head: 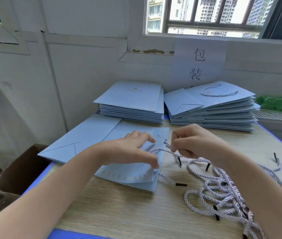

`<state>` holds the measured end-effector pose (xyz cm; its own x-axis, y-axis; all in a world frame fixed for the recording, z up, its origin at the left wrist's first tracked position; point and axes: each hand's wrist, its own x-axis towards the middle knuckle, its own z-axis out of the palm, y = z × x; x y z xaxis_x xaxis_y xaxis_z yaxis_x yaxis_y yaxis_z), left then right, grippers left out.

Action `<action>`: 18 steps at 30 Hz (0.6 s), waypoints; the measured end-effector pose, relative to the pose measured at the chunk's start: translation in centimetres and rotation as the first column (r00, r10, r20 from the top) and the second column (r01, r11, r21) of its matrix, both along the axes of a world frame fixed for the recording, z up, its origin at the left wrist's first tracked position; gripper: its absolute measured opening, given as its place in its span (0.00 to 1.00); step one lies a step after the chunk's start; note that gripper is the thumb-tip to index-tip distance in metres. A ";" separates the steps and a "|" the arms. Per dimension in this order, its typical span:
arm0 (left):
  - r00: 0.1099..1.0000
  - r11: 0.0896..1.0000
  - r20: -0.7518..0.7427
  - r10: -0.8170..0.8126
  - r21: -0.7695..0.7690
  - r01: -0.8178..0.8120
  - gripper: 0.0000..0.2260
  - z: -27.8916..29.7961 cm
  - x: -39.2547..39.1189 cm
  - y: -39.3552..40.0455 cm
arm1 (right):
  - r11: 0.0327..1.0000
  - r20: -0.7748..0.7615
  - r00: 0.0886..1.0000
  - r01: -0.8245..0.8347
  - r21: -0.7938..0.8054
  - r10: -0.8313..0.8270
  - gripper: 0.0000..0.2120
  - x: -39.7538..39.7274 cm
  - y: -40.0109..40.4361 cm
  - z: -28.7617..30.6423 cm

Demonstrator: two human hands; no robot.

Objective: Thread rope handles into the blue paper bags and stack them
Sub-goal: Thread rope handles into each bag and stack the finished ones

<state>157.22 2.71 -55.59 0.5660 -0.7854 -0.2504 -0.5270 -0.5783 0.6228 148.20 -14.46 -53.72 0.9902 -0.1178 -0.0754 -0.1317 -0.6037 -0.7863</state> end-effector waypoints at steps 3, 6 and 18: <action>0.999 0.999 0.042 -0.007 0.041 0.005 0.34 -0.2 -0.1 0.2 | 0.998 0.043 0.998 0.031 0.062 -0.034 0.06 -0.5 -1.9 0.8; 0.999 1.000 0.036 -0.017 0.023 0.016 0.33 -0.2 0.2 0.2 | 0.997 0.018 0.998 -0.068 0.039 0.067 0.08 -0.5 -1.8 0.4; 0.996 0.982 -0.084 -0.012 -0.188 -0.004 0.08 -0.6 2.8 1.8 | 0.979 -0.173 0.964 -0.204 -0.004 0.200 0.08 0.0 0.1 -0.8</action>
<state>160.05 4.54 -56.20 0.5456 -0.8254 -0.1452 -0.4703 -0.4450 0.7621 148.16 -14.41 -54.55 0.9662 0.0800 -0.2450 -0.1363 -0.6483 -0.7491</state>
